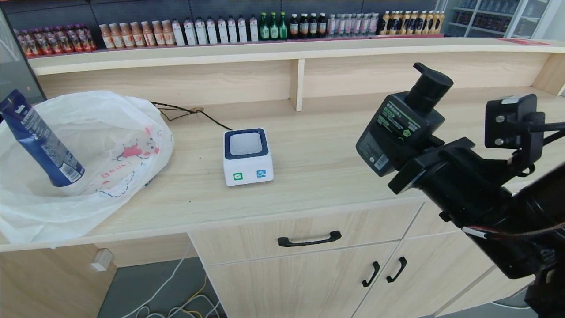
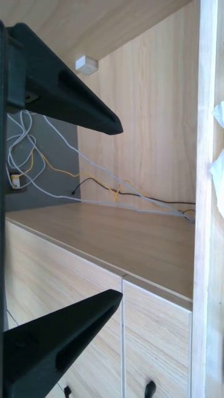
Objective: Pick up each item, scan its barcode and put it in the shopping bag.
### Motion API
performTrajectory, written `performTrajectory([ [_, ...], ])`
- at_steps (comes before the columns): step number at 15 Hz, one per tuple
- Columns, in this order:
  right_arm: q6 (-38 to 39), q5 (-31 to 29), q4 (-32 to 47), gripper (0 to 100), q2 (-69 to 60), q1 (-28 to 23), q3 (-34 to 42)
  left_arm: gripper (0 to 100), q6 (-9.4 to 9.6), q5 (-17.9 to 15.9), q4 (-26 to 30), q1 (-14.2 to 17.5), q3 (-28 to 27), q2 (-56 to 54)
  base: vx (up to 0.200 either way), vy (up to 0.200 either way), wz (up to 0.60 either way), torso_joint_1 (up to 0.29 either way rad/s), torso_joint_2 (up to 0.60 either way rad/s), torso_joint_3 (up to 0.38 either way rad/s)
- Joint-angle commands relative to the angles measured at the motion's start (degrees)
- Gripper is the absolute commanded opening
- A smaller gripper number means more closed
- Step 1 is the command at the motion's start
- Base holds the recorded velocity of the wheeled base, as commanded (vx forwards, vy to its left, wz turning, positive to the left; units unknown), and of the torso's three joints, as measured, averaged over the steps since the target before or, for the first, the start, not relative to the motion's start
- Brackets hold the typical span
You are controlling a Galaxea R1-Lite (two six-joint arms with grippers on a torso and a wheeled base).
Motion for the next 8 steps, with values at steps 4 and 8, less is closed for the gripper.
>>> performTrajectory([
  [4,2.1,0.1,-1.2,0,-5.3,1.4,8.1,100,-0.04,0.1,0.0,0.0,0.0,0.0,0.000,0.000,0.00,0.000,0.00,0.000],
  [8,3.4,0.2,-1.3,0,-7.0,2.1,10.6,100,-0.04,0.0,0.0,0.0,0.0,0.0,0.000,0.000,0.00,0.000,0.00,0.000],
])
